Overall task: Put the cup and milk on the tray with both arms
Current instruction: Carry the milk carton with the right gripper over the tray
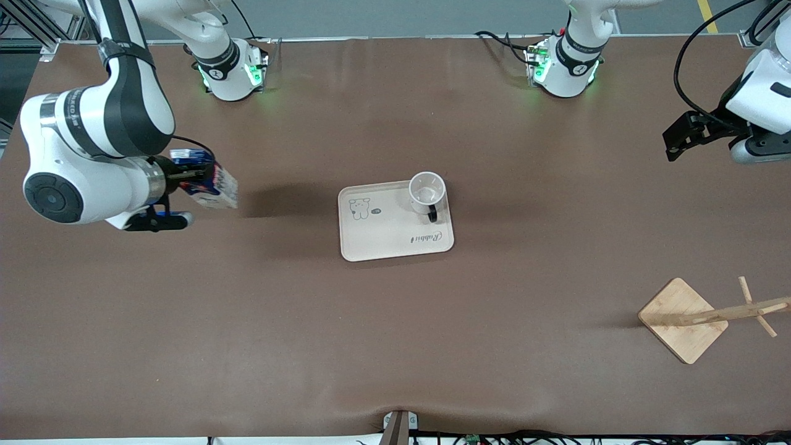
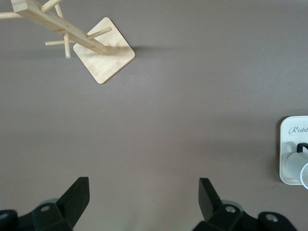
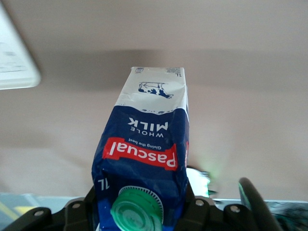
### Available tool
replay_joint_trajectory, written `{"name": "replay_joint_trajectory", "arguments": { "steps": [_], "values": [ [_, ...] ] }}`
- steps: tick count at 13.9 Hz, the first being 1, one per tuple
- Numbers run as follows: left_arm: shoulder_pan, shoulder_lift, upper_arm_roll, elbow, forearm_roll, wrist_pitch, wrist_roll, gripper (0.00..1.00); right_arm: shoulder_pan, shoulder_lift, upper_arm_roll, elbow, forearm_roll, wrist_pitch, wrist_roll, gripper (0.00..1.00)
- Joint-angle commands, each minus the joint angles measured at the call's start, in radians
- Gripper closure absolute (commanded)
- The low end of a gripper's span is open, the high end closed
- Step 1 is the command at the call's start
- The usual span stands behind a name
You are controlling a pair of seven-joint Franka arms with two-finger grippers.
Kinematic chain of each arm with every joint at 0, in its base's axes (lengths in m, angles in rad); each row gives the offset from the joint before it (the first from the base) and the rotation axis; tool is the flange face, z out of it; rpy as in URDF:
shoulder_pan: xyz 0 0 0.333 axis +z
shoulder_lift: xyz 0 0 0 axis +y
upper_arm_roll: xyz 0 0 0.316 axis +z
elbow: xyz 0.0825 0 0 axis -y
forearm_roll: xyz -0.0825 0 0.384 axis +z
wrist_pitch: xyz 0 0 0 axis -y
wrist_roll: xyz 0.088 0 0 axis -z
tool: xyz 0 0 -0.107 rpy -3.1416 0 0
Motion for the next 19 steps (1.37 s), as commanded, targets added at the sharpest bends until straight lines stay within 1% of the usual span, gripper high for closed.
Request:
{"name": "replay_joint_trajectory", "arguments": {
  "steps": [1, 3, 5, 7, 9, 11, 12, 13, 14, 19],
  "values": [
    [0.011, -0.023, -0.002, -0.009, -0.020, -0.014, 0.008, 0.00, -0.002, 0.060, -0.007, 0.072, 0.115, -0.031, 0.065, 1.00],
    [0.016, -0.023, -0.002, -0.010, -0.020, -0.014, 0.006, 0.00, 0.062, 0.094, -0.009, 0.107, 0.172, -0.024, 0.145, 1.00],
    [0.025, -0.020, -0.002, -0.009, -0.035, -0.014, 0.009, 0.00, 0.111, 0.160, -0.007, 0.194, 0.201, -0.021, 0.233, 1.00],
    [0.027, -0.020, -0.002, -0.009, -0.066, -0.014, 0.012, 0.00, 0.151, 0.233, -0.007, 0.274, 0.252, -0.017, 0.242, 1.00],
    [0.027, -0.019, -0.002, -0.009, -0.075, -0.015, 0.012, 0.00, 0.203, 0.316, -0.007, 0.355, 0.264, 0.000, 0.245, 1.00],
    [0.027, -0.017, 0.000, -0.009, -0.084, -0.029, 0.011, 0.00, 0.241, 0.363, -0.007, 0.376, 0.269, 0.043, 0.242, 1.00],
    [0.027, -0.017, 0.000, -0.009, -0.084, -0.037, 0.012, 0.00, 0.252, 0.370, -0.005, 0.376, 0.310, 0.096, 0.241, 1.00],
    [0.027, -0.016, 0.000, -0.009, -0.083, -0.038, 0.012, 0.00, 0.252, 0.381, -0.005, 0.374, 0.375, 0.127, 0.241, 1.00],
    [0.025, -0.014, 0.000, -0.010, -0.083, -0.040, 0.012, 0.00, 0.254, 0.386, -0.005, 0.376, 0.405, 0.140, 0.239, 1.00],
    [0.022, -0.010, -0.003, -0.012, -0.083, -0.041, 0.005, 0.00, 0.266, 0.406, -0.005, 0.382, 0.408, 0.167, 0.210, 1.00]
  ]
}}
